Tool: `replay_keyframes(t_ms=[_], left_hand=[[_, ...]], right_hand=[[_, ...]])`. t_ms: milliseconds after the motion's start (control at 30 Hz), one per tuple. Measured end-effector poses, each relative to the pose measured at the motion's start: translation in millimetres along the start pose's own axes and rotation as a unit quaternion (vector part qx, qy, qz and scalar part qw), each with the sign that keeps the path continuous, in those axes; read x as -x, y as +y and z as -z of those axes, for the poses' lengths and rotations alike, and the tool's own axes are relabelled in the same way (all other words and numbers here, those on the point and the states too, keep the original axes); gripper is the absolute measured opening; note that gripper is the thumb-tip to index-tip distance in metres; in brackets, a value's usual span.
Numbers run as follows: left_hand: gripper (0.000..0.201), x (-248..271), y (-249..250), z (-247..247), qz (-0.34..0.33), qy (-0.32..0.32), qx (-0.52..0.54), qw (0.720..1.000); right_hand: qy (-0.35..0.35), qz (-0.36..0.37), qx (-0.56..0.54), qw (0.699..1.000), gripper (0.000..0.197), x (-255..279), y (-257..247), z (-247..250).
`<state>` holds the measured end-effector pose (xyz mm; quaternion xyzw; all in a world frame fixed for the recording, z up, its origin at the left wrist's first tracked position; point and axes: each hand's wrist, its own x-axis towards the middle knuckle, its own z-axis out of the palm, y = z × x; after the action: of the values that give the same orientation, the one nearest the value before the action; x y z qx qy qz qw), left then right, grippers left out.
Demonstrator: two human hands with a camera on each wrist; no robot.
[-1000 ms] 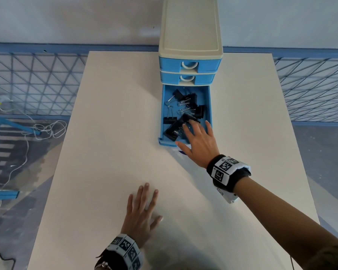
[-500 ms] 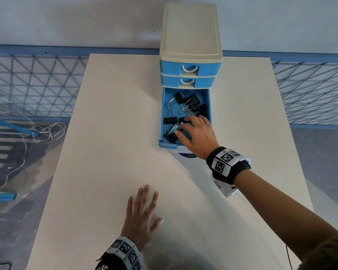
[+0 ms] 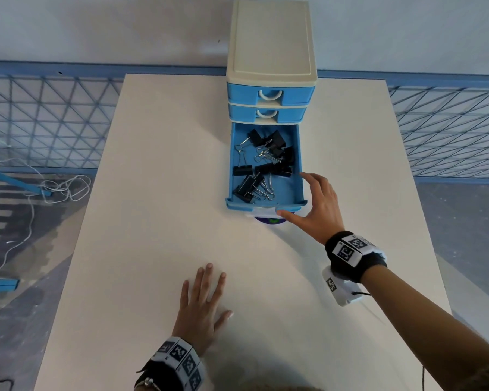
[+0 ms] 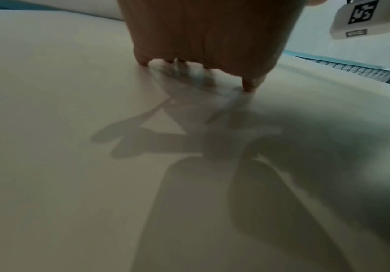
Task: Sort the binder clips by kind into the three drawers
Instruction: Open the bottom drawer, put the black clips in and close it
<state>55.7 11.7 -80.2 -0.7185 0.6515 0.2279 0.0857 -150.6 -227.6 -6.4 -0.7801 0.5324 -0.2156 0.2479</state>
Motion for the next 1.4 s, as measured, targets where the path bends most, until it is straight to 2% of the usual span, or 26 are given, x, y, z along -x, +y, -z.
replay_keyframes(t_ms=[100, 200, 367, 500, 667, 933, 1167, 1400], left_hand=[[0.069, 1, 0, 2, 0.000, -0.005, 0.003, 1.000], [0.069, 1, 1, 1, 0.000, -0.003, 0.006, 1.000], [0.069, 0, 0, -4, -0.005, 0.010, -0.003, 1.000], [0.069, 0, 1, -2, -0.002, 0.009, -0.006, 1.000], [0.069, 1, 2, 2, 0.004, -0.011, 0.001, 1.000], [0.068, 1, 2, 2, 0.001, 0.002, -0.008, 1.000], [0.069, 2, 2, 1, 0.001, -0.002, -0.005, 1.000], [0.069, 3, 3, 4, 0.004, -0.004, -0.004, 1.000]], right_hand=[[-0.029, -0.043, -0.010, 0.999, 0.090, 4, 6, -3], [-0.026, -0.073, -0.027, 0.997, 0.080, 1, 10, -8], [-0.016, -0.053, -0.048, 0.997, 0.067, -2, 7, -6], [0.041, -0.104, -0.108, 0.988, 0.062, -9, 2, -8], [0.052, -0.134, -0.122, 0.982, 0.056, -35, -8, -12], [0.027, -0.133, -0.093, 0.986, 0.044, -47, -1, -10], [0.018, -0.175, -0.073, 0.982, 0.056, -70, -5, -8], [-0.008, -0.163, 0.016, 0.986, 0.075, -97, 1, -2]])
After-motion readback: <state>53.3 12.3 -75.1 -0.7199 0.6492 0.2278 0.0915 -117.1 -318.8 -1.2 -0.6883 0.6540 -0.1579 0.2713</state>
